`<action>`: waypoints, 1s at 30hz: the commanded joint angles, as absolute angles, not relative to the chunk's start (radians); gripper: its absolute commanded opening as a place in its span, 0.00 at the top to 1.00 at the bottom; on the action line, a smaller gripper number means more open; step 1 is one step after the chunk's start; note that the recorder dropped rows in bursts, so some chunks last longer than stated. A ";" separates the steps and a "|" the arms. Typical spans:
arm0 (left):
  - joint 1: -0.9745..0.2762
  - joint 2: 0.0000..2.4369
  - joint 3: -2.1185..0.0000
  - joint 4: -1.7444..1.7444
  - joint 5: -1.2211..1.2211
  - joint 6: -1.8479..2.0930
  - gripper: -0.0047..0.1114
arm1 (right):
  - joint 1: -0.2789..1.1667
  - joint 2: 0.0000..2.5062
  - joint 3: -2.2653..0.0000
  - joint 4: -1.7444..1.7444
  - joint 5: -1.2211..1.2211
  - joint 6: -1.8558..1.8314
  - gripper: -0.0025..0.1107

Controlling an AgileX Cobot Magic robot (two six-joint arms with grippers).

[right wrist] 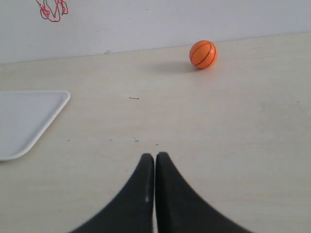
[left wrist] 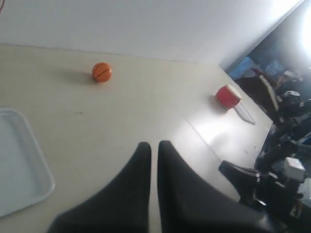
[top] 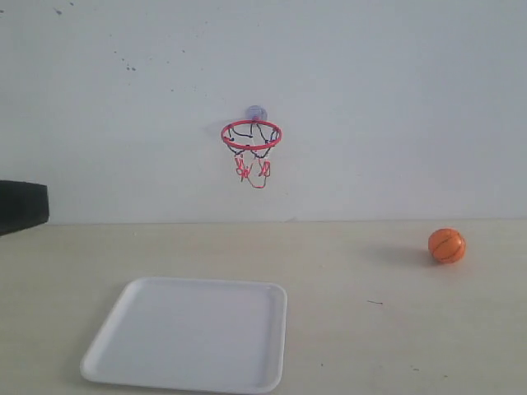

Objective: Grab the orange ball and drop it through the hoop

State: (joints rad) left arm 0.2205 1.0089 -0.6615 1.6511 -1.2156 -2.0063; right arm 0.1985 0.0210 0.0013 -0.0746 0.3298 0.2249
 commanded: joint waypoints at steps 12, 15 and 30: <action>0.198 0.483 -0.432 1.491 -1.221 -2.019 0.92 | 0.198 0.017 0.000 -0.083 0.322 0.224 0.98; 0.198 0.479 -0.432 1.516 -1.221 -2.026 0.92 | 0.198 0.017 0.000 -0.083 0.322 0.224 0.98; 0.200 0.448 -0.432 1.584 -1.221 -2.051 0.92 | 0.198 0.017 0.000 -0.083 0.322 0.224 0.98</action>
State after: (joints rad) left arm 0.2025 0.4787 -0.4355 1.5888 -1.2206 -2.0809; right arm 0.1985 0.0210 0.0013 -0.0746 0.3298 0.2249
